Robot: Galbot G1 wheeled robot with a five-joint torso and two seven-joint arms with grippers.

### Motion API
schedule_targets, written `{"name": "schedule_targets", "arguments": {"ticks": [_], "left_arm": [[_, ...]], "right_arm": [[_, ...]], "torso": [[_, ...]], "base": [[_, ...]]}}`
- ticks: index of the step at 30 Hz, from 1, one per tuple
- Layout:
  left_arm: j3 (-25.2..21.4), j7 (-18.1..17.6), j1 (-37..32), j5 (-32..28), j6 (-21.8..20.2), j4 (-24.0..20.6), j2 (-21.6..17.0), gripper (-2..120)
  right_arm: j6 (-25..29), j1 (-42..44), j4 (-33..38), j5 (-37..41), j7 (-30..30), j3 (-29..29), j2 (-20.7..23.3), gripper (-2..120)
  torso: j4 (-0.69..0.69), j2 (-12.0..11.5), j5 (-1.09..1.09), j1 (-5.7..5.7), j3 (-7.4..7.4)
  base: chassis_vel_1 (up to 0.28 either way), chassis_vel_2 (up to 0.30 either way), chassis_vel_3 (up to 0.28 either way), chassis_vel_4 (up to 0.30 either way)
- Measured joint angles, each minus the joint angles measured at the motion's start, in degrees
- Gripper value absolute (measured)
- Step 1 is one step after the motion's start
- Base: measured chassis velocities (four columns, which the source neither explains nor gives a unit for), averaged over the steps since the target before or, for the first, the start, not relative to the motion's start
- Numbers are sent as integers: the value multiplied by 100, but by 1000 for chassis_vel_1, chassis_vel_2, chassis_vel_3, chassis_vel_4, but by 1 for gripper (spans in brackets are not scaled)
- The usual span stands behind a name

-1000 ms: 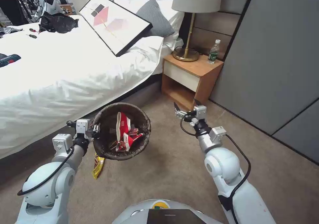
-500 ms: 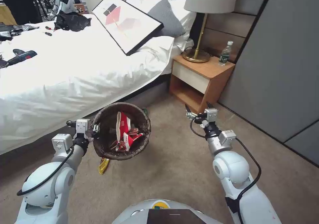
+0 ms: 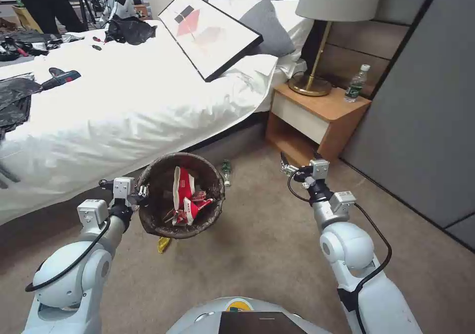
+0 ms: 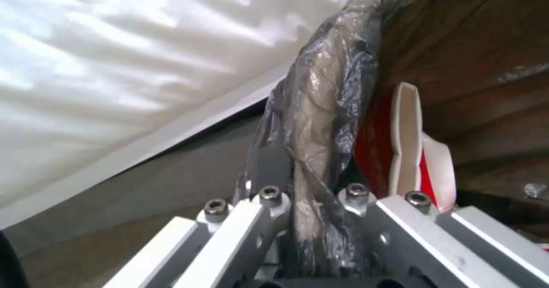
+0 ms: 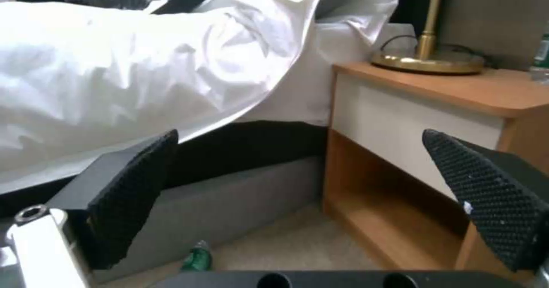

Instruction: Pick up the trash bin, then pick up the garbage from the floor and place it into the trash bin.

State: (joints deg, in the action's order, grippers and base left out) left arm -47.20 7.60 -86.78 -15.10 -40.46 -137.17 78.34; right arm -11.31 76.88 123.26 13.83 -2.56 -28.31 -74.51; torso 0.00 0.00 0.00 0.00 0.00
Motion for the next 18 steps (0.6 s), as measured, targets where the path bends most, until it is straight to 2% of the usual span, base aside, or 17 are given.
{"name": "schedule_targets", "arguments": {"ticks": [18], "left_arm": [[-21,38,-12,3,16,13,6,3]], "right_arm": [[-50,58,-39,9,-4,-84,-41,100]], "torso": [[0,0,0,0,0]], "base": [[29,31,34,31]]}}
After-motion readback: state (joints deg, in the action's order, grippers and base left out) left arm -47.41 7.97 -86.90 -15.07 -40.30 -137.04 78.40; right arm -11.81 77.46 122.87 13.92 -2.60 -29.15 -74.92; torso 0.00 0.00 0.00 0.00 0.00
